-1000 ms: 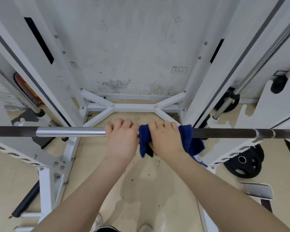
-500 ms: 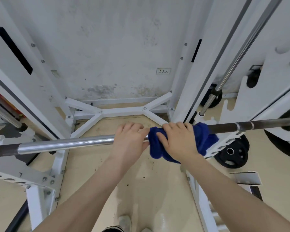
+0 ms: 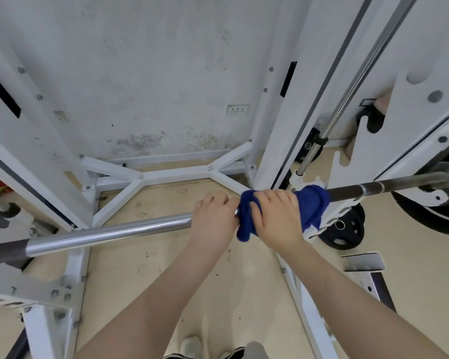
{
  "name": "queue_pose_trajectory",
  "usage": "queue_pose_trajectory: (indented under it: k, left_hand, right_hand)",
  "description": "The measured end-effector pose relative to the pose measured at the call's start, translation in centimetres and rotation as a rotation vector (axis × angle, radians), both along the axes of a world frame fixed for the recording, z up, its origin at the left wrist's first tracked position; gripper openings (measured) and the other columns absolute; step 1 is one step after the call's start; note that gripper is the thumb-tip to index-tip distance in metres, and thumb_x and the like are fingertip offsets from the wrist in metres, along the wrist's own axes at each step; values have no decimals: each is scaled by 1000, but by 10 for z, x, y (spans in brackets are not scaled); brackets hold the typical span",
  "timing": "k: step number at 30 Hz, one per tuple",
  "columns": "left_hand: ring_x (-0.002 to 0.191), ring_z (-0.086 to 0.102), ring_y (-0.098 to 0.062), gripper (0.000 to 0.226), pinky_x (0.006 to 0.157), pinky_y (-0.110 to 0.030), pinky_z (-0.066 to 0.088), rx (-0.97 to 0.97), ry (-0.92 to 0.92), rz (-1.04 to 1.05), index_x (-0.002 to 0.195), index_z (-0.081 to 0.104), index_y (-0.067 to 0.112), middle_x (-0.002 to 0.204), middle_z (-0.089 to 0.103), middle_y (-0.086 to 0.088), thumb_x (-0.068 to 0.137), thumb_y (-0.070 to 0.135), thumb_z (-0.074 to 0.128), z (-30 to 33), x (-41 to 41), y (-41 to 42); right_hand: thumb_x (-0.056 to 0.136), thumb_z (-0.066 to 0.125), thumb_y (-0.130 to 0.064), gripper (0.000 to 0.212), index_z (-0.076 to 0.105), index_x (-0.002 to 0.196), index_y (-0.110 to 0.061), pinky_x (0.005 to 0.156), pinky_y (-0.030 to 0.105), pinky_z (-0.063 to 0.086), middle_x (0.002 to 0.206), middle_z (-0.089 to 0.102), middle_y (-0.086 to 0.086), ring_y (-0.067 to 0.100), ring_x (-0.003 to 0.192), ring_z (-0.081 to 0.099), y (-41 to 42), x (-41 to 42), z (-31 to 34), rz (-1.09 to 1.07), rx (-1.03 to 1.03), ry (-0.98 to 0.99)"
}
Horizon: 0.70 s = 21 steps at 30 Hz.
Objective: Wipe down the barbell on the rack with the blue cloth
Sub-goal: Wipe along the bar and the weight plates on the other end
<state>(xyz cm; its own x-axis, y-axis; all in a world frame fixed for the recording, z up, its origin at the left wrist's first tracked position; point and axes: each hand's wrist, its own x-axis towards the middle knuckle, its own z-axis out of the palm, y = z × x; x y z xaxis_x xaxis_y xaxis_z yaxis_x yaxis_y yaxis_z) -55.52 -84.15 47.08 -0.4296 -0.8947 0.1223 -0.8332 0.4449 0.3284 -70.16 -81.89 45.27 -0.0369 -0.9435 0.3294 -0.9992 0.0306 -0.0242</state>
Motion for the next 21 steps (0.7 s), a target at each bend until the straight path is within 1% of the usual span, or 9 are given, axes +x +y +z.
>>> queue_pose_trajectory:
  k: [2, 4, 6, 9, 11, 14, 17, 19, 21]
  left_hand:
    - [103, 46, -25, 28, 84, -30, 31, -4, -18, 10, 116, 54, 19, 110, 54, -2, 90, 21, 46, -1, 1, -1]
    - [103, 46, -23, 29, 85, -30, 31, 9, 20, -8, 120, 54, 23, 110, 54, -1, 91, 26, 48, -1, 3, 1]
    - [104, 46, -22, 32, 86, -29, 30, 27, 60, -24, 122, 54, 25, 110, 55, 0, 91, 33, 51, 2, 3, 1]
    - [103, 47, -20, 33, 86, -29, 31, 41, 43, -12, 122, 54, 26, 108, 55, 1, 91, 37, 53, 7, 2, 2]
    - [100, 47, -20, 32, 85, -28, 31, 34, 19, -7, 120, 55, 26, 106, 55, 1, 91, 37, 52, 8, 1, 2]
    - [99, 48, -20, 31, 83, -28, 31, 27, -12, 16, 120, 54, 26, 107, 55, 2, 91, 37, 51, 8, -3, 4]
    - [102, 49, -22, 31, 84, -29, 34, 33, -72, 67, 122, 52, 26, 108, 56, 1, 93, 36, 49, 12, -9, 6]
    - [100, 49, -23, 30, 82, -29, 33, 51, -66, 102, 122, 53, 25, 108, 56, 0, 93, 32, 48, 13, -11, 9]
    - [97, 49, -23, 29, 78, -30, 31, 49, -32, 137, 120, 55, 25, 104, 56, 0, 92, 29, 49, 11, -12, 14]
  right_hand:
    - [88, 34, -33, 35, 64, 88, -16, 80, 32, 32, 80, 65, -1, 22, 77, 60, 1, 5, -7, 137, -48, 44]
    - [88, 32, -33, 37, 64, 85, -16, 80, 31, 29, 76, 67, -1, 23, 73, 62, -3, -20, -1, 139, -50, 123]
    - [88, 25, -34, 42, 62, 80, -15, 83, 33, 26, 74, 67, 1, 25, 73, 61, -4, -54, 6, -27, -56, 154]
    - [87, 15, -35, 51, 60, 87, -12, 96, 39, 17, 83, 67, 5, 29, 86, 59, 0, -90, 16, -298, -3, 125]
    - [90, 18, -34, 48, 60, 91, -11, 97, 41, 17, 85, 66, 9, 31, 91, 57, -4, -87, 20, -395, 8, 59]
    - [93, 30, -29, 26, 54, 86, -20, 94, 38, 28, 84, 63, 0, 25, 88, 56, -10, -46, 12, -232, 97, 62]
    - [92, 29, -32, 32, 59, 83, -23, 91, 32, 29, 78, 64, -8, 16, 77, 60, 0, -18, -1, 111, 12, 47]
    - [92, 30, -33, 36, 63, 82, -21, 90, 30, 28, 73, 66, -6, 17, 71, 62, -2, -40, -2, 164, -53, 83]
    - [92, 28, -32, 39, 60, 73, -19, 87, 30, 28, 65, 65, -4, 19, 64, 61, -4, -73, 1, 108, -84, 168]
